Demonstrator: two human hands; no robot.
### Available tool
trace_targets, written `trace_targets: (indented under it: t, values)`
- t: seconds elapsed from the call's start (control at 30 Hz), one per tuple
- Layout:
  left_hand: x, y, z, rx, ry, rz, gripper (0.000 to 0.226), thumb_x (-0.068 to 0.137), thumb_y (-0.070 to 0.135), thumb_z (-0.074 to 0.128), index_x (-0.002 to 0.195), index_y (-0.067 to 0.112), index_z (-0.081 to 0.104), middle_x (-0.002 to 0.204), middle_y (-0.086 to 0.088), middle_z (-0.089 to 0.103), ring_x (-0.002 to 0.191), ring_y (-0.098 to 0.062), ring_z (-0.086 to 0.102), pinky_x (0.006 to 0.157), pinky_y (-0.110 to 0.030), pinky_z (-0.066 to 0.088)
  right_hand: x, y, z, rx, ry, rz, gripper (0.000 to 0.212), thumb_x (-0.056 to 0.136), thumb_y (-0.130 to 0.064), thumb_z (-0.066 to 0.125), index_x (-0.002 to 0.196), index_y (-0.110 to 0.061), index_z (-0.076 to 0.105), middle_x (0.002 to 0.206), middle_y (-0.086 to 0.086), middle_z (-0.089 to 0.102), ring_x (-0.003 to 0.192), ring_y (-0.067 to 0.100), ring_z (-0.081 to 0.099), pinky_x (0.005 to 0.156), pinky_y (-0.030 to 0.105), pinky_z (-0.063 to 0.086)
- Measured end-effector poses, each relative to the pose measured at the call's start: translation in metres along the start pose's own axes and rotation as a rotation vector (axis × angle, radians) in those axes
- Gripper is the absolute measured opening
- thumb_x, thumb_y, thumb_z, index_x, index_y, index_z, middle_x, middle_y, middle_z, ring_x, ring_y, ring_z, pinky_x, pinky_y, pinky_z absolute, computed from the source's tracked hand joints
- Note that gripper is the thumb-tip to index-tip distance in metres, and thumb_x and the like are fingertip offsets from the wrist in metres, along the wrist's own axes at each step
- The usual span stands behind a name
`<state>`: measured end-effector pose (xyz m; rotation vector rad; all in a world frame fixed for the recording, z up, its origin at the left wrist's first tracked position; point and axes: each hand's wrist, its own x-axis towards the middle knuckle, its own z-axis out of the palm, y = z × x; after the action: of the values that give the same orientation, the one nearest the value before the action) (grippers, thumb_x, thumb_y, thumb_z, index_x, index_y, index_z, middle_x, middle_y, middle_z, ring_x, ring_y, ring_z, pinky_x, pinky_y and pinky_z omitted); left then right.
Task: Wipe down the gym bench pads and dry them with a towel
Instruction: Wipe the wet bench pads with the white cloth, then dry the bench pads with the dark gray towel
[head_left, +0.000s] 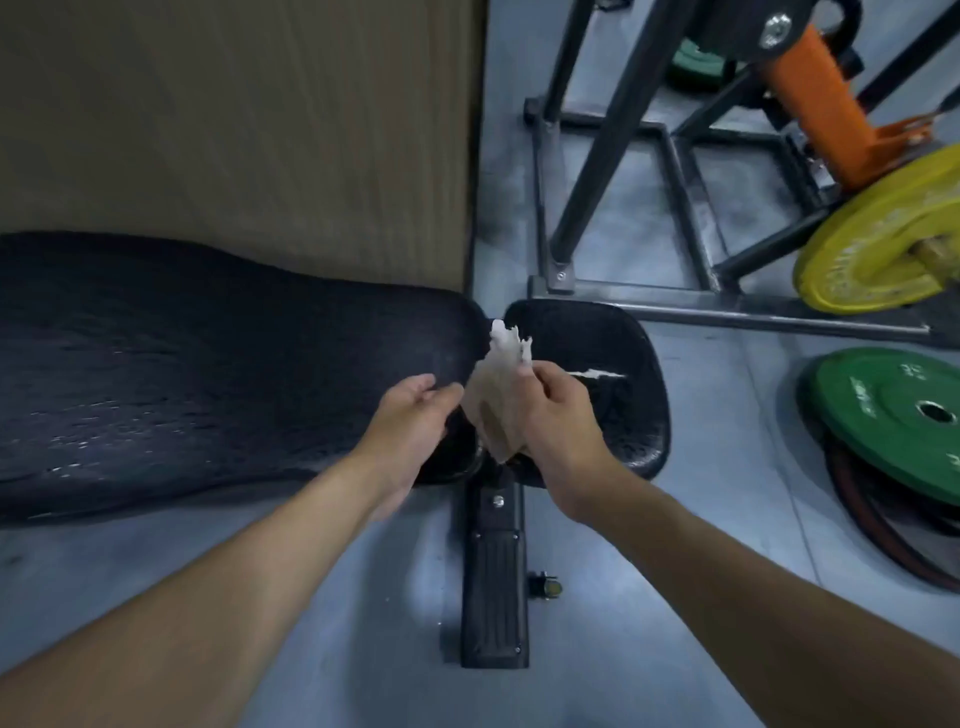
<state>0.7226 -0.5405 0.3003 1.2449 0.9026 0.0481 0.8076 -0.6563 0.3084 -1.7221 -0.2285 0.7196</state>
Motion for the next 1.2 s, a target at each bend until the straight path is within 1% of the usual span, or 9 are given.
trace_targets:
  t: [0.1,0.2,0.43,0.63,0.77,0.87,1.0,1.07,1.2]
  values:
    - [-0.021,0.027,-0.068,-0.252,0.003,-0.076,0.037,0.099,0.028,0.055,0.118,-0.002,0.064,0.11,-0.018,0.072,0.104,-0.029,0.068,0.099,-0.044,0.051,-0.006,-0.041,0.062,0.236,-0.259,0.108,0.03,0.097,-0.024,0.054,0.111,0.002,0.061,0.096,0.021,0.071,0.081,0.032,0.069,0.066,0.042,0.055]
    - [-0.047,0.051,-0.153,-0.286,0.013,-0.017,0.029,0.098,0.02,0.058,0.111,-0.004,0.068,0.108,-0.021,0.072,0.101,-0.033,0.07,0.089,-0.042,0.057,-0.017,-0.075,0.144,0.114,-0.331,0.054,0.029,0.085,-0.016,0.059,0.113,-0.006,0.062,0.103,0.016,0.073,0.091,0.031,0.071,0.076,0.047,0.059]
    - [-0.118,0.083,-0.382,-0.146,0.319,0.103,0.019,0.089,0.012,0.067,0.098,-0.004,0.06,0.101,-0.022,0.07,0.084,-0.025,0.072,0.067,-0.036,0.059,-0.066,-0.149,0.364,-0.186,-0.361,-0.136,0.02,0.089,-0.001,0.051,0.07,-0.006,0.048,0.064,0.0,0.048,0.059,0.012,0.045,0.053,0.027,0.038]
    - [-0.17,0.077,-0.541,-0.164,0.322,0.093,0.015,0.089,0.019,0.068,0.096,0.005,0.069,0.082,-0.011,0.071,0.074,-0.022,0.069,0.066,-0.035,0.054,-0.098,-0.168,0.534,-0.245,-0.611,-0.115,0.01,0.086,0.0,0.049,0.083,0.01,0.051,0.074,0.004,0.051,0.071,0.017,0.046,0.062,0.03,0.036]
    - [-0.164,0.072,-0.621,-0.169,0.507,0.156,0.011,0.094,0.007,0.06,0.096,0.008,0.071,0.077,-0.006,0.068,0.069,-0.018,0.064,0.056,-0.026,0.052,-0.09,-0.168,0.627,-0.31,-0.638,-0.129,0.014,0.093,-0.01,0.051,0.089,-0.002,0.061,0.083,0.001,0.059,0.072,0.011,0.051,0.057,0.018,0.038]
    - [-0.146,0.071,-0.687,-0.082,0.635,0.234,0.012,0.088,0.005,0.068,0.095,0.014,0.074,0.078,-0.001,0.069,0.071,-0.013,0.062,0.061,-0.024,0.051,-0.065,-0.163,0.695,-0.402,-0.618,-0.156,0.021,0.101,-0.019,0.049,0.118,-0.016,0.061,0.109,-0.003,0.062,0.091,0.009,0.057,0.069,0.018,0.042]
    - [-0.111,0.063,-0.779,0.054,0.697,0.296,0.026,0.089,-0.006,0.058,0.07,0.012,0.061,0.057,0.014,0.057,0.055,0.001,0.05,0.053,-0.015,0.044,-0.016,-0.134,0.788,-0.614,-0.588,-0.208,0.024,0.097,-0.021,0.049,0.122,-0.018,0.052,0.115,0.003,0.058,0.1,0.023,0.059,0.085,0.036,0.051]
    - [-0.094,0.053,-0.82,0.107,0.741,0.318,0.019,0.088,0.002,0.059,0.073,0.012,0.063,0.062,0.012,0.06,0.06,-0.001,0.053,0.058,-0.018,0.046,0.003,-0.12,0.83,-0.797,-0.571,-0.259,0.034,0.094,-0.024,0.052,0.128,-0.019,0.048,0.126,0.007,0.051,0.116,0.029,0.052,0.1,0.048,0.044]
    - [-0.07,0.032,-0.888,0.201,0.734,0.275,0.015,0.09,0.009,0.06,0.078,0.015,0.067,0.069,0.005,0.065,0.068,-0.01,0.054,0.065,-0.033,0.051,0.019,-0.106,0.905,-1.054,-0.514,-0.491,0.06,0.094,-0.036,0.052,0.147,-0.018,0.031,0.147,0.008,0.032,0.135,0.028,0.029,0.111,0.044,0.027]
